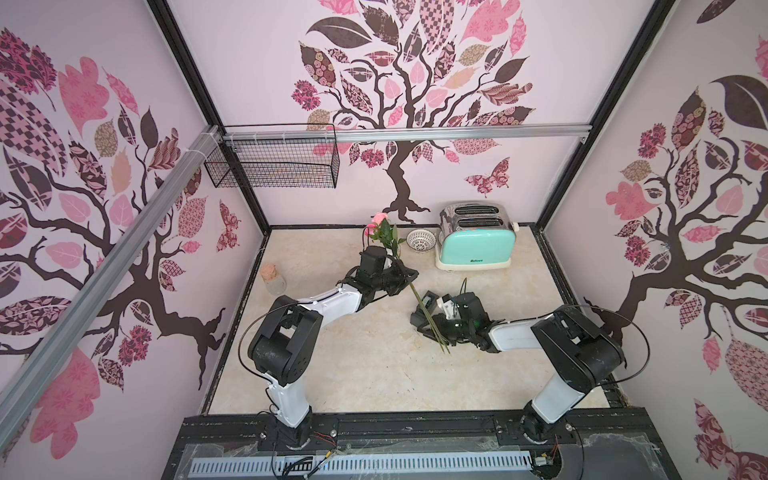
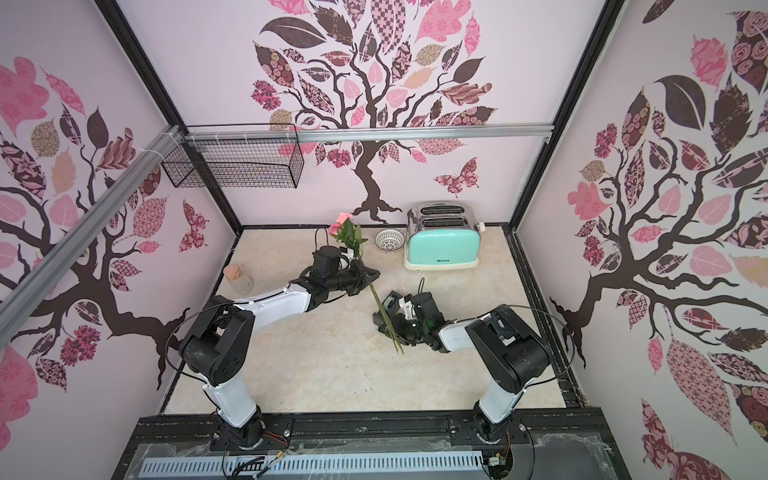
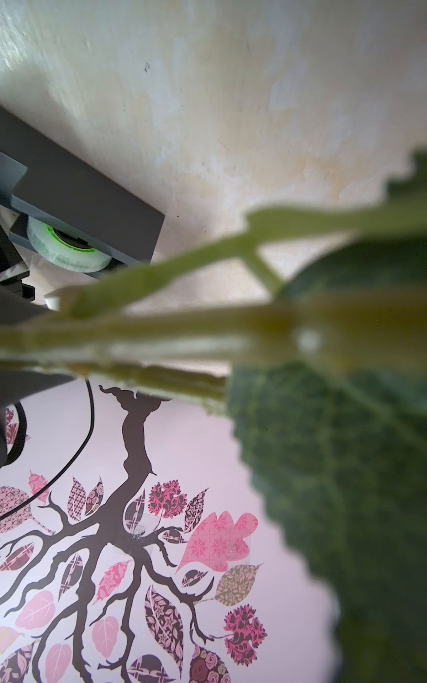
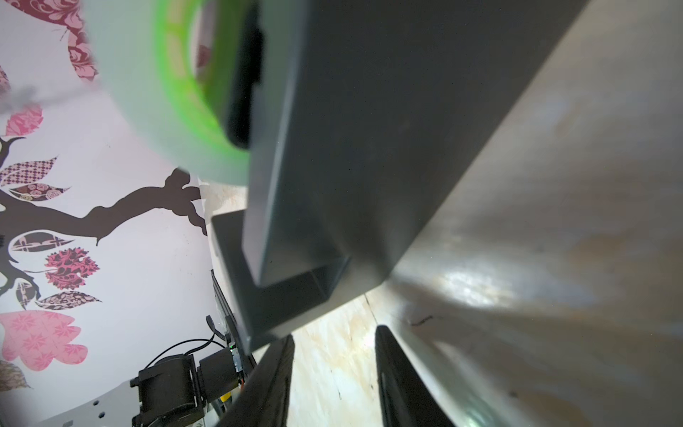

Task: Wrap bouquets with tape
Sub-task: Adjust the Tape Cutter at the center of the board.

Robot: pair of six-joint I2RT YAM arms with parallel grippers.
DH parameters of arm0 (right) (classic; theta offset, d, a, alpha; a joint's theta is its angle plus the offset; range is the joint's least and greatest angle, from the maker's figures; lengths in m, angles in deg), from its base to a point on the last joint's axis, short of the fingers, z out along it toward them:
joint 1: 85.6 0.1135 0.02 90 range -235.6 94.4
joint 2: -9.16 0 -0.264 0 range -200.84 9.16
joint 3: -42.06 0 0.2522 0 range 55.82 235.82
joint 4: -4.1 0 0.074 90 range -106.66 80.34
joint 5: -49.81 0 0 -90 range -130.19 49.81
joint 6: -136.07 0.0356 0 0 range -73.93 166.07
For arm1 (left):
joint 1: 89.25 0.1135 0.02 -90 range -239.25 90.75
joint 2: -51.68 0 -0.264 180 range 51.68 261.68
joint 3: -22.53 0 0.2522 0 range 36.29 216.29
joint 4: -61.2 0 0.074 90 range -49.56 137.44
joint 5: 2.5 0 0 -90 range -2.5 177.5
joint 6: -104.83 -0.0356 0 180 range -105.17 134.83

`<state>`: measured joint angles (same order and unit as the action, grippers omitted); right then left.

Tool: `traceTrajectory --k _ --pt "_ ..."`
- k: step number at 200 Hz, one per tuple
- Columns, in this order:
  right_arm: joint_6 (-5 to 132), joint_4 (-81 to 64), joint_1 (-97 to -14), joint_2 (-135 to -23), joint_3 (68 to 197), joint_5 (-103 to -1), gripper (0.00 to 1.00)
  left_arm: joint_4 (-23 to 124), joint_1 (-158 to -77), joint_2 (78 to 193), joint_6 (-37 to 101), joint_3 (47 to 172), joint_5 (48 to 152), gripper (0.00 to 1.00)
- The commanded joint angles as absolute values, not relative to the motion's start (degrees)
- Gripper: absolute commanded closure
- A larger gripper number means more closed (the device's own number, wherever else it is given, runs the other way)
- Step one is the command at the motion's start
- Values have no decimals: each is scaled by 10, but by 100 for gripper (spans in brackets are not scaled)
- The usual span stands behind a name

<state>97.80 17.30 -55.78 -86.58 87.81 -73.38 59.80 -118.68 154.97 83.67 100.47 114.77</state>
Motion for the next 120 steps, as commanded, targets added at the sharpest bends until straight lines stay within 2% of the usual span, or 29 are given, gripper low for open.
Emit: traceTrajectory --k 1,34,60,79,120 --pt "914 78 -563 -817 911 -696 58 619 -1181 1544 821 1004 1154 100" --pt "830 -84 -596 -724 936 -632 55 655 -1180 1550 827 999 1163 100" --pt "786 -114 -635 -665 946 -665 53 710 -1180 1553 840 981 1161 100" --pt "786 -73 -644 -638 953 -728 49 742 -1181 1555 848 968 1158 100" --pt "914 127 -643 -664 935 -890 48 765 -1182 1563 863 955 1154 100"
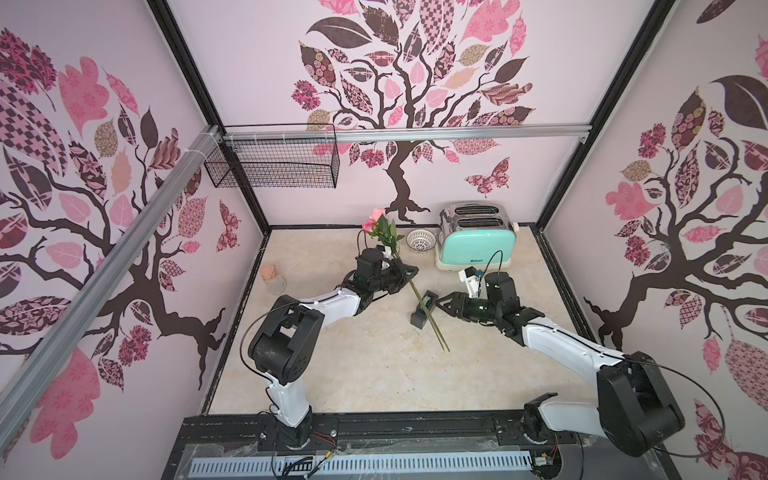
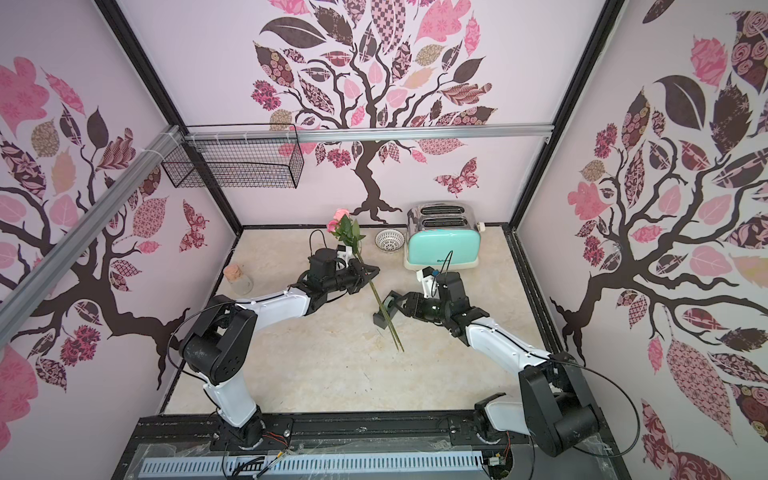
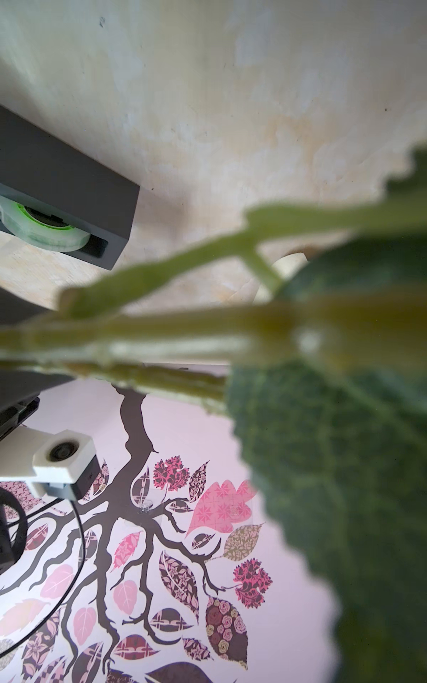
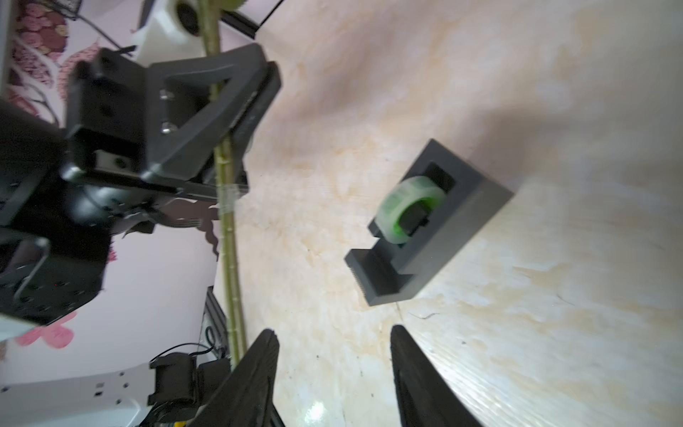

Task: Wrap bouquets with tape
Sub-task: Adjust the Tape Cutter at the center of the board, then wrap the tape around the bouquet.

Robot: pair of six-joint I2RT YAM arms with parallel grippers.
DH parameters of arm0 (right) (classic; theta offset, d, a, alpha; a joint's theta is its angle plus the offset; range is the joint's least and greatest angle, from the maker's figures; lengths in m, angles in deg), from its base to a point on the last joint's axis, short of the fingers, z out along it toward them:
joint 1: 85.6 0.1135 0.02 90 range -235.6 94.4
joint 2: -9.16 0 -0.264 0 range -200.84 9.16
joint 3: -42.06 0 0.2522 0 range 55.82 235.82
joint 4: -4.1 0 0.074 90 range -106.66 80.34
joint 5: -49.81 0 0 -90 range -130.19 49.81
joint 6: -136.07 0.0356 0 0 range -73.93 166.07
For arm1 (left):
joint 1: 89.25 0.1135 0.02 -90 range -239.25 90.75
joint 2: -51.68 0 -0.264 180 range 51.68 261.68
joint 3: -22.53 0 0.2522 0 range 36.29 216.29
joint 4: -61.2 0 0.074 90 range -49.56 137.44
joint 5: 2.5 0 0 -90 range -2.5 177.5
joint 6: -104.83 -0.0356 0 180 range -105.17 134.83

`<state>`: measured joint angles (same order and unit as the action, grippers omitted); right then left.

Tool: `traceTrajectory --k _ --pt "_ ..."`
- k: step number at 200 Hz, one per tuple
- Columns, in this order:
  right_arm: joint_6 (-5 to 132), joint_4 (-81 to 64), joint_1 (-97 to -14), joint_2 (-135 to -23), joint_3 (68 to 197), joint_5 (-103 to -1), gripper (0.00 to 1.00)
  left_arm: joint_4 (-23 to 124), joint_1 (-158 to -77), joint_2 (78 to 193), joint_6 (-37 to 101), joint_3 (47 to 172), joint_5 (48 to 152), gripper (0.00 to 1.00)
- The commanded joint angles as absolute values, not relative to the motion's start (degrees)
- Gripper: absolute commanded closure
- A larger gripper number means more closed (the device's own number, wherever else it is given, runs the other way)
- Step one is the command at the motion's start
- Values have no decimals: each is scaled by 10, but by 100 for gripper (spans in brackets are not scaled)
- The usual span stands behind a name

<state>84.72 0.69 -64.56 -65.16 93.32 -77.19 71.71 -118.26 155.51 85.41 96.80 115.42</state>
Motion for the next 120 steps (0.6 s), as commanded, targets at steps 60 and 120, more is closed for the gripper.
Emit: traceTrajectory --k 60,120 --pt "927 167 -639 -723 931 -972 53 782 -1184 1569 880 948 1148 100" --pt "853 82 -617 -774 986 -958 63 784 -1185 1571 888 942 1143 100"
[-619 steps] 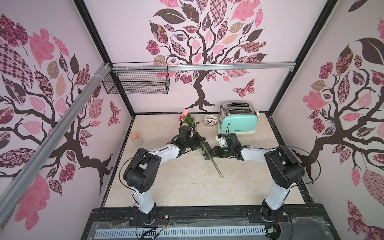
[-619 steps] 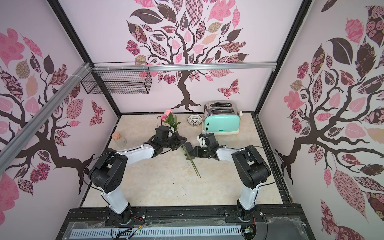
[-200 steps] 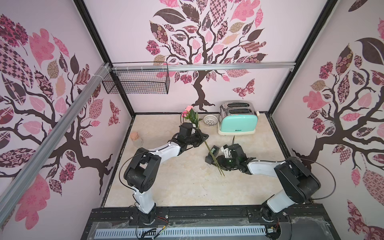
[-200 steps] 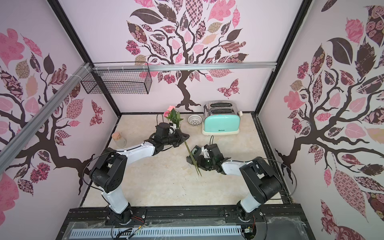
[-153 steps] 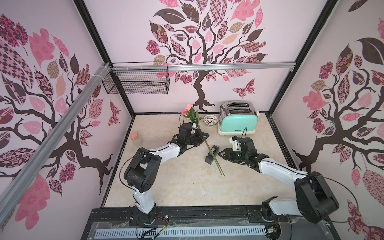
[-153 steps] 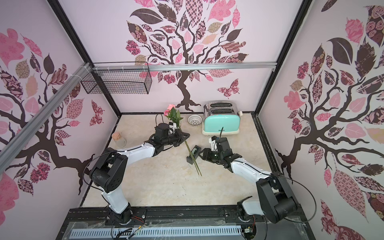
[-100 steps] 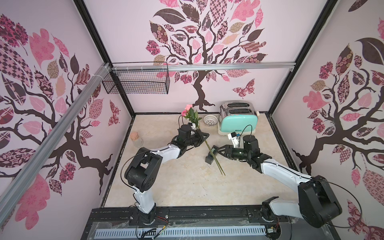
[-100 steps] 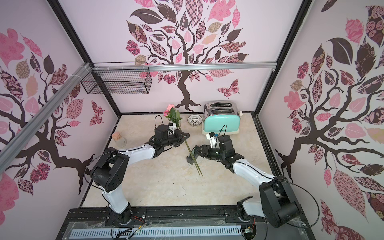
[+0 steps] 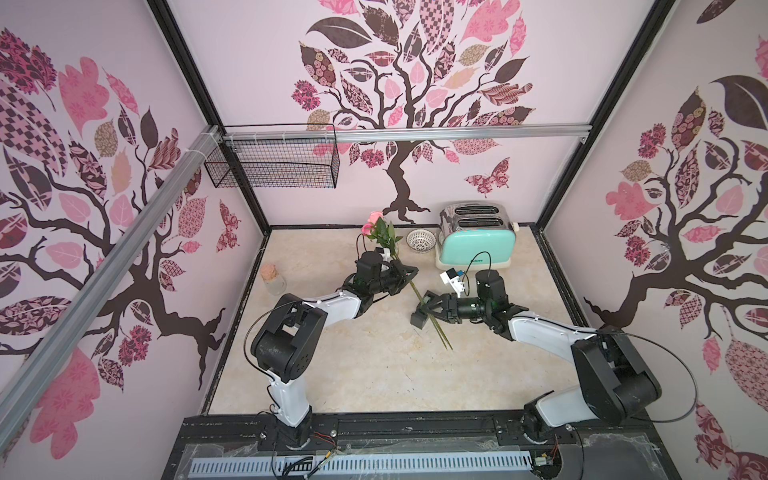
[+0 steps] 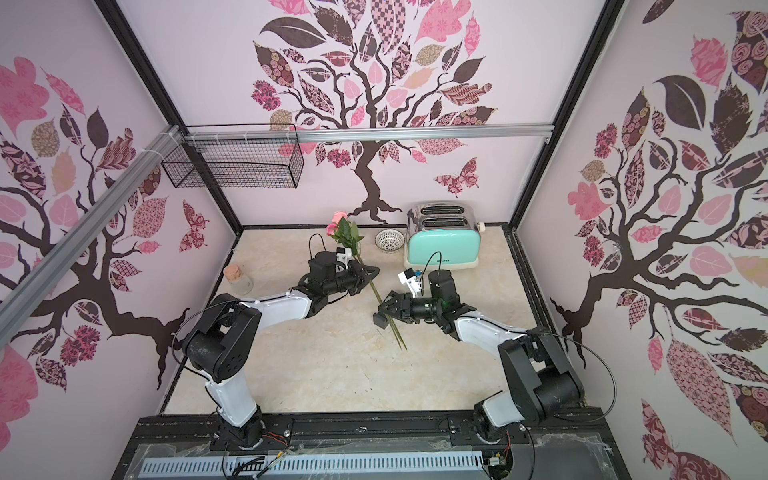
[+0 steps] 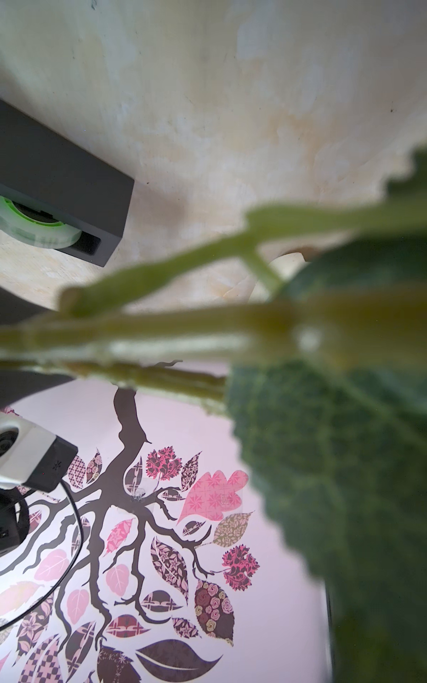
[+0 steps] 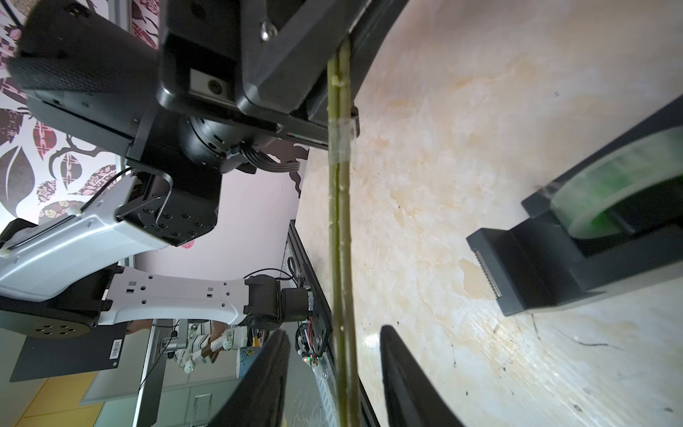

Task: Wrap bouquets with tape
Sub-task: Wrap the tape around the bouquet.

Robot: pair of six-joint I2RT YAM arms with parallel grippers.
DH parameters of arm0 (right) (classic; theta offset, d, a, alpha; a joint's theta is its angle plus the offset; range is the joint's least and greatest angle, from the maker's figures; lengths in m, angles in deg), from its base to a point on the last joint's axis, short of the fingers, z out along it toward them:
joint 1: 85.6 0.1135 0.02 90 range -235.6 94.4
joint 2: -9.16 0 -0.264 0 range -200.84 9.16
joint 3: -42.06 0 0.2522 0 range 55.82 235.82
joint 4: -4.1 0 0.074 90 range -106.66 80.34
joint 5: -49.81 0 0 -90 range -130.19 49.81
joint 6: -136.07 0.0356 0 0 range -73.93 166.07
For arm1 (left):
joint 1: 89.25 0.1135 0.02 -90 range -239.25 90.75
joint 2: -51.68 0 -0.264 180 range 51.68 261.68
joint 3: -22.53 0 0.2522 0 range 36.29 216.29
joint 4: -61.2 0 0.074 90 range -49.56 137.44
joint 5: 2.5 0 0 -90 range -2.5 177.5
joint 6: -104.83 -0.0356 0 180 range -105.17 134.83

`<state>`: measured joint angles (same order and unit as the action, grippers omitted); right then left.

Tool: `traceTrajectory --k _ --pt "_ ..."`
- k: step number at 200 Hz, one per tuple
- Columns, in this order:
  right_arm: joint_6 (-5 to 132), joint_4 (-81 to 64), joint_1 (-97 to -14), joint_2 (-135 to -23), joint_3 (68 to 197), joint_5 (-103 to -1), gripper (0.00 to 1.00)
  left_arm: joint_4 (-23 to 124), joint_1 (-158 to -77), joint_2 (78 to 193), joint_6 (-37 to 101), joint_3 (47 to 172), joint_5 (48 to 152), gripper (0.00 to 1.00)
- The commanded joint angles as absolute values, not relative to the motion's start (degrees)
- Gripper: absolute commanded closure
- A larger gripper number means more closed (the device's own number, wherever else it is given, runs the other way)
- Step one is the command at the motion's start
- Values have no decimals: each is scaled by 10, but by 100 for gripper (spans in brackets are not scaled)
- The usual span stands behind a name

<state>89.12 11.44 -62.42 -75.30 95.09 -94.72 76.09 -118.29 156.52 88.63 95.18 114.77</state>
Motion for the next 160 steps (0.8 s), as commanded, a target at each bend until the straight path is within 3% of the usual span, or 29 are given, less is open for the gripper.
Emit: traceTrajectory --k 1,51,73,86,106,160 --pt "853 82 -617 -775 986 -958 63 783 -1185 1571 889 941 1144 100" --pt "742 -56 -617 -770 1032 -913 99 789 -1187 1565 911 931 1131 100" --pt "669 -141 -614 -757 1057 -869 100 790 -1187 1560 921 925 1125 100" --pt "621 -192 -607 -753 1072 -832 100 790 -1188 1557 927 920 1124 84" --pt "555 -253 -579 -753 1093 -751 100 788 -1187 1553 937 914 1122 76" --pt "470 -283 -527 -728 1097 -557 100 743 -1187 1532 939 897 1111 75"
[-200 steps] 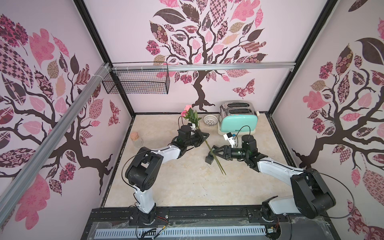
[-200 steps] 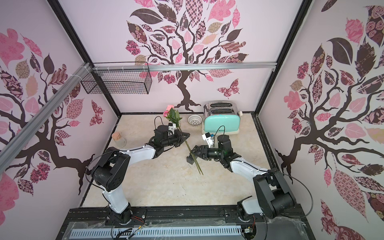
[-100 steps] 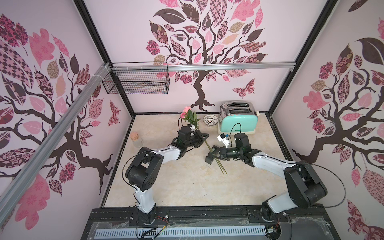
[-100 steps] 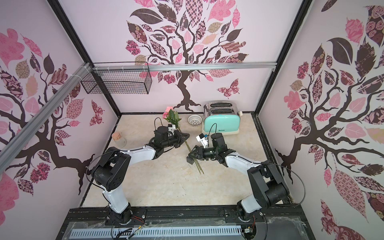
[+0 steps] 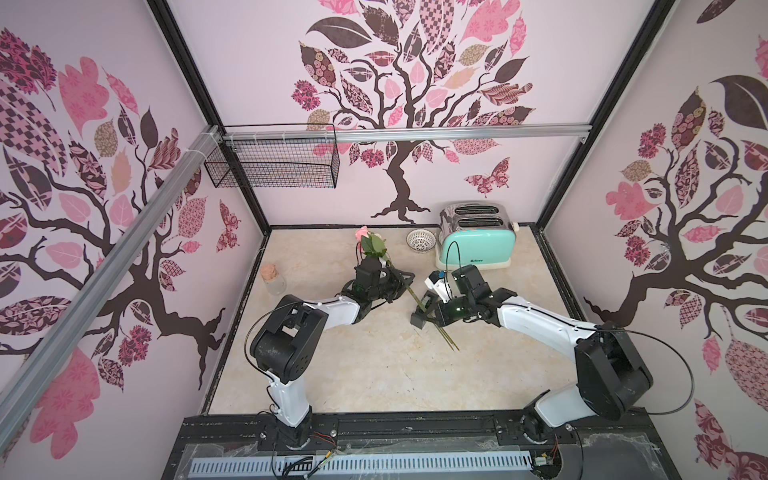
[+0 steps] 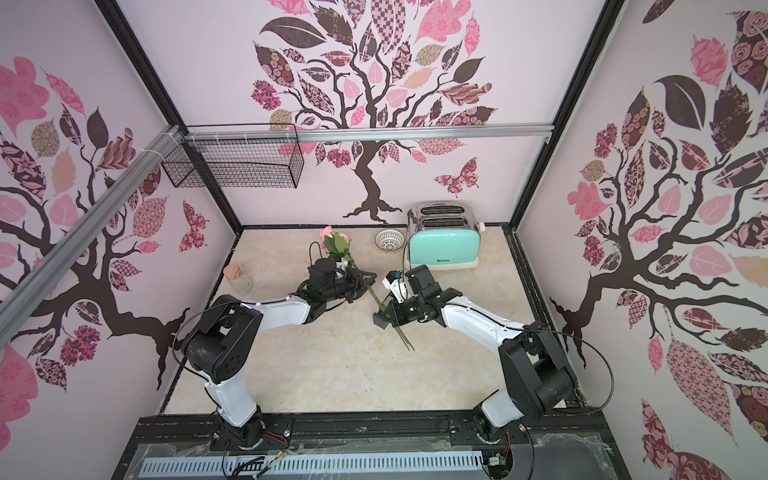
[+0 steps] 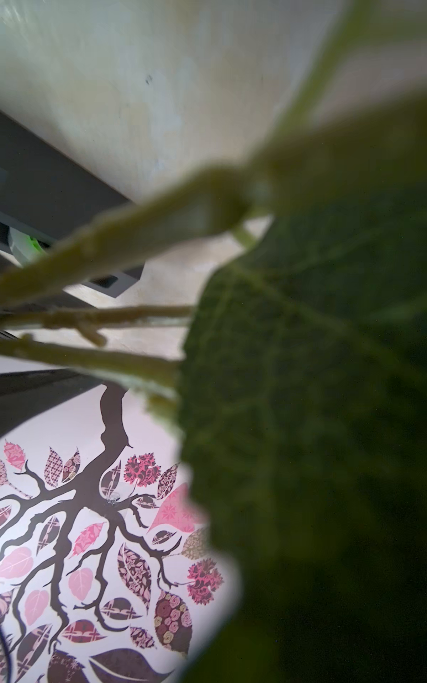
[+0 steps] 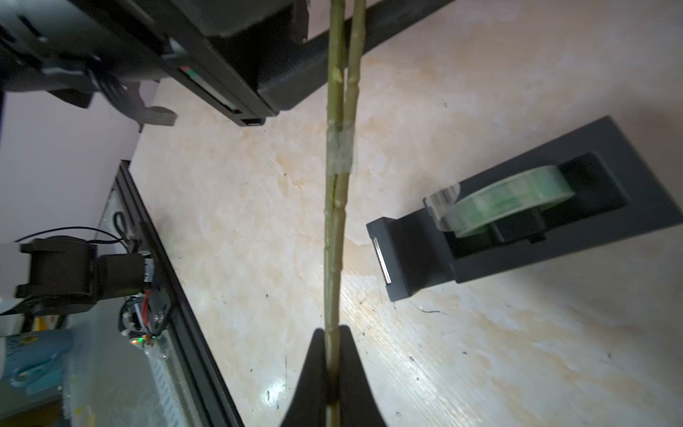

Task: Wrap bouquets with tape
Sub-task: Wrap the tape around the bouquet.

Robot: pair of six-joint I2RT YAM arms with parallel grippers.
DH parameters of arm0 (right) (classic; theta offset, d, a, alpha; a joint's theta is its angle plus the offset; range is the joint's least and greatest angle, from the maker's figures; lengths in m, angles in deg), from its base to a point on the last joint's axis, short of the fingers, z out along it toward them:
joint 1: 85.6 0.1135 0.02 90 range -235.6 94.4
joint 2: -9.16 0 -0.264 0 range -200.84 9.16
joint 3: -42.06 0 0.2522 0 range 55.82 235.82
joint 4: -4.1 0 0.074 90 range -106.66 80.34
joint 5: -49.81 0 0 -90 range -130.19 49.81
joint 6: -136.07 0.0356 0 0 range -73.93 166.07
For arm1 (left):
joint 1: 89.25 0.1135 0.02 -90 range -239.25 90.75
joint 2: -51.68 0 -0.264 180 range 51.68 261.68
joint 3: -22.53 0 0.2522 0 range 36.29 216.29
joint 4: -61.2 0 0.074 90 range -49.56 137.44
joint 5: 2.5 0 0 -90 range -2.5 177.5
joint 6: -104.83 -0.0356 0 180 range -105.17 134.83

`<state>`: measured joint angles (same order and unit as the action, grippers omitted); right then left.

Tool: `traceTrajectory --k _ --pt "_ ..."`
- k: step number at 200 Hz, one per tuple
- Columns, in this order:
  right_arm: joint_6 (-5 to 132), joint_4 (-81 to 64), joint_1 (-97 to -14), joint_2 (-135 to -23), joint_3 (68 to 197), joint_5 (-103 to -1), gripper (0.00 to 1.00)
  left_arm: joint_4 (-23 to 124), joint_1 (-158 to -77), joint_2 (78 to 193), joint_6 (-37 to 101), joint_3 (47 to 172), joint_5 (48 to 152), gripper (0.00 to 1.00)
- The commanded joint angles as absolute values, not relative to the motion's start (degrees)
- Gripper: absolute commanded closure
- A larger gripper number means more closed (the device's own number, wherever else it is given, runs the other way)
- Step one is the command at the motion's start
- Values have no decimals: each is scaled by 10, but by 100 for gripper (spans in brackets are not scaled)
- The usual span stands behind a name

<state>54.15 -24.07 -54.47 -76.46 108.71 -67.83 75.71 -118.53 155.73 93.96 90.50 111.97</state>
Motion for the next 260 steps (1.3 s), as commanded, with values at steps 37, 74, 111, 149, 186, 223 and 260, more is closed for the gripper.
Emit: traceTrajectory --k 37,74,111,149,186,223,260 --pt "416 -269 -476 -696 1074 -415 100 726 -1188 1531 945 894 1109 75" --pt "371 -242 -427 -683 1054 -301 100 713 -1195 1537 950 897 1107 75" --pt "342 -220 -403 -680 1040 -237 100 699 -1201 1540 957 902 1104 75" --pt "280 -170 -340 -675 1006 -130 100 692 -1205 1544 966 911 1107 80" --pt "270 -147 -336 -657 997 -100 100 684 -1207 1532 968 913 1104 80" --pt "246 -131 -334 -635 998 -90 100 675 -1207 1521 969 930 1104 80" --pt "241 -130 -333 -625 1006 -86 100 662 -1207 1514 965 947 1104 80"
